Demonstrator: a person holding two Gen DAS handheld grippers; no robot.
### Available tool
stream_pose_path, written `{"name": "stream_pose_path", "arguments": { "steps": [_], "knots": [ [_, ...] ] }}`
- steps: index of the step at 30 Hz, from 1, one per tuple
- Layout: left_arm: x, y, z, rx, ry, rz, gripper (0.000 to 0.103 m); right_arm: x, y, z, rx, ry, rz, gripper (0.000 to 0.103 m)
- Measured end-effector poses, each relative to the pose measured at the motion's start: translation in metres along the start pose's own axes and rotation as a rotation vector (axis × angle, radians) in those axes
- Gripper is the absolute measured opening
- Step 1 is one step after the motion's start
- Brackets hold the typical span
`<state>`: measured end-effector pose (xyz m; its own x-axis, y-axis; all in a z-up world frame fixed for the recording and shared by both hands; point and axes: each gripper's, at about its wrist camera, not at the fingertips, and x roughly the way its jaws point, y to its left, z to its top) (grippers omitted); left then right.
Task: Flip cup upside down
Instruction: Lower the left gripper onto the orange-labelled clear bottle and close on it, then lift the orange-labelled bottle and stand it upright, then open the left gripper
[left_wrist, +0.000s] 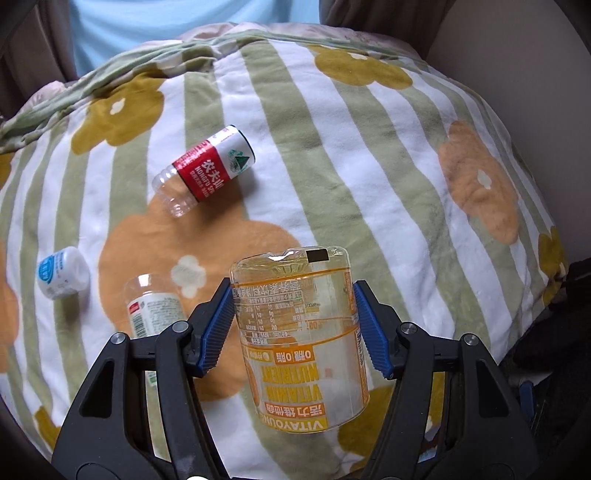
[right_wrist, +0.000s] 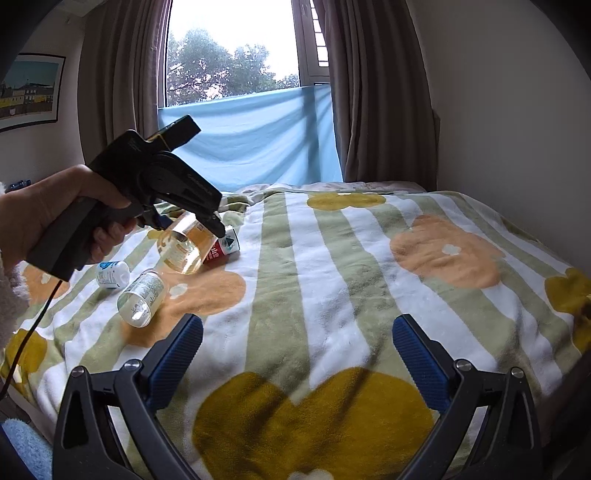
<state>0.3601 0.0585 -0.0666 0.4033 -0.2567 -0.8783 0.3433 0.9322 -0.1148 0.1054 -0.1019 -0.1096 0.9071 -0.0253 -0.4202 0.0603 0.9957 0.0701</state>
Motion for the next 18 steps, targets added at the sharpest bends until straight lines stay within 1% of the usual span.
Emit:
{"name": "stream_pose_path", "arguments": {
  "steps": [4,7,10,12,15,18],
  "knots": [
    [-0.040,0.021,-0.044,0.012,-0.016,0.029,0.060,-0.008,0.002,0.001,0.012,-0.023,0.018,0.103],
    [-0.049,0.041,-0.077,-0.013,0.002,0.027,0.060,-0.012,0.008,0.001,-0.004,-0.032,0.033,0.103],
    [-0.040,0.057,-0.107,-0.031,0.026,0.043,0.060,-0.014,0.017,-0.001,-0.022,-0.035,0.057,0.103],
    [-0.026,0.068,-0.121,-0.061,0.048,0.034,0.060,-0.014,0.023,-0.002,-0.039,-0.036,0.069,0.103],
    [0.001,0.081,-0.135,-0.111,0.081,0.013,0.060,-0.014,0.031,-0.005,-0.067,-0.038,0.082,0.103],
    [0.024,0.089,-0.142,-0.133,0.118,0.005,0.060,-0.013,0.039,-0.008,-0.105,-0.035,0.076,0.103]
  ]
}}
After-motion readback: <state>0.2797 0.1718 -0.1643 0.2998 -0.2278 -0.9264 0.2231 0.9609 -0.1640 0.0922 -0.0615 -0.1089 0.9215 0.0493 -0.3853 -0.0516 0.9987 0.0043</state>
